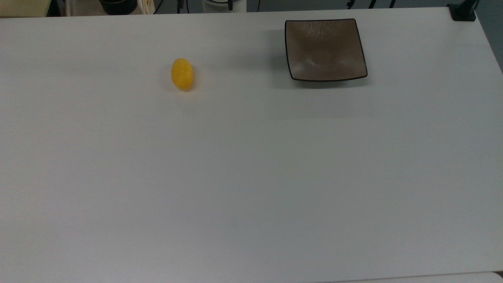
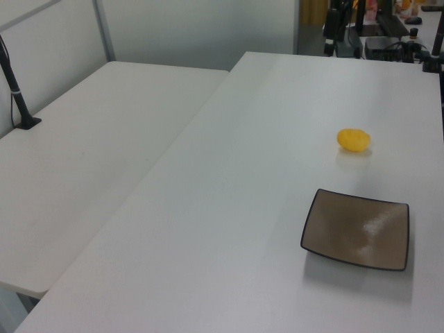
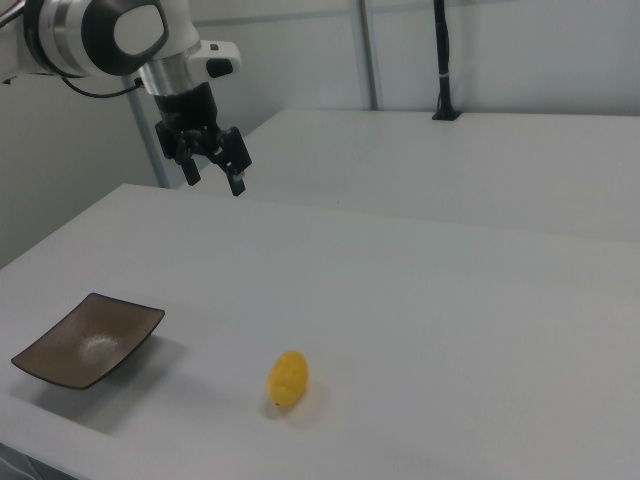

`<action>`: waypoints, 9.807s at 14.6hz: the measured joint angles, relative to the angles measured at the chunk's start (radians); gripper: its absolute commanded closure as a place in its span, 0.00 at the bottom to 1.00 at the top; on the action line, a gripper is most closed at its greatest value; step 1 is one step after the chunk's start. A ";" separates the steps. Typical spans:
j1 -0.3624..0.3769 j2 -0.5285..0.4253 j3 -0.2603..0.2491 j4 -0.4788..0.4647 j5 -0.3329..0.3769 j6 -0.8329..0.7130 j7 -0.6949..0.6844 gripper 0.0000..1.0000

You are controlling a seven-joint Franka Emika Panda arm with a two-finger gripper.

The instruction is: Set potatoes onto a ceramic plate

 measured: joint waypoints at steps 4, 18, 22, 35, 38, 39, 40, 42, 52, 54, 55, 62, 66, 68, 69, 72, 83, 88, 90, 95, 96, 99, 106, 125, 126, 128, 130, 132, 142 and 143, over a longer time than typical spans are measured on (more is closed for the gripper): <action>0.005 0.007 0.000 0.000 0.000 0.001 0.000 0.00; 0.006 0.011 0.000 -0.001 0.000 0.001 0.000 0.00; 0.007 0.011 0.000 -0.001 0.000 0.001 0.000 0.00; 0.032 -0.006 0.006 -0.093 0.000 -0.222 0.000 0.00; 0.019 -0.060 0.003 -0.201 -0.004 -0.225 0.000 0.00; 0.014 -0.082 0.001 -0.237 -0.008 -0.225 -0.001 0.00; 0.006 -0.105 0.001 -0.273 -0.015 -0.225 -0.008 0.00; -0.014 -0.167 -0.002 -0.364 -0.036 -0.197 -0.022 0.00; -0.110 -0.252 -0.013 -0.707 -0.112 0.391 -0.090 0.00; -0.115 -0.244 -0.017 -0.747 -0.112 0.477 -0.116 0.00; -0.115 -0.235 -0.017 -0.768 -0.112 0.522 -0.125 0.00; -0.133 -0.090 -0.017 -0.803 -0.112 0.730 -0.168 0.00; -0.139 -0.016 -0.021 -0.803 -0.122 0.821 -0.170 0.00; -0.139 0.022 -0.022 -0.803 -0.124 0.849 -0.171 0.18; -0.139 0.041 -0.022 -0.803 -0.124 0.859 -0.172 0.29; -0.139 0.062 -0.022 -0.802 -0.139 0.870 -0.173 0.71; -0.144 0.021 -0.022 -0.747 -0.147 0.781 -0.182 1.00; -0.118 -0.059 -0.022 -0.532 -0.146 0.442 -0.174 1.00; -0.103 -0.063 -0.021 -0.416 -0.115 0.298 -0.170 1.00; -0.083 -0.067 -0.017 -0.235 -0.037 0.099 -0.170 1.00; -0.071 -0.069 -0.015 -0.226 -0.034 0.090 -0.170 1.00; -0.011 -0.069 -0.005 -0.223 -0.010 0.073 -0.155 0.99; 0.072 -0.071 0.167 -0.228 0.034 0.041 0.026 0.97; 0.284 0.104 0.285 -0.526 0.034 0.504 0.404 0.54; 0.285 0.115 0.290 -0.534 0.034 0.517 0.406 0.34; 0.284 0.123 0.291 -0.536 0.034 0.526 0.407 0.00; 0.284 0.123 0.291 -0.536 0.034 0.526 0.415 0.00; 0.284 0.123 0.291 -0.534 0.022 0.526 0.441 0.00; 0.178 0.021 0.209 -0.315 -0.033 0.250 0.484 0.00; 0.172 0.009 0.171 -0.264 -0.033 0.193 0.484 0.00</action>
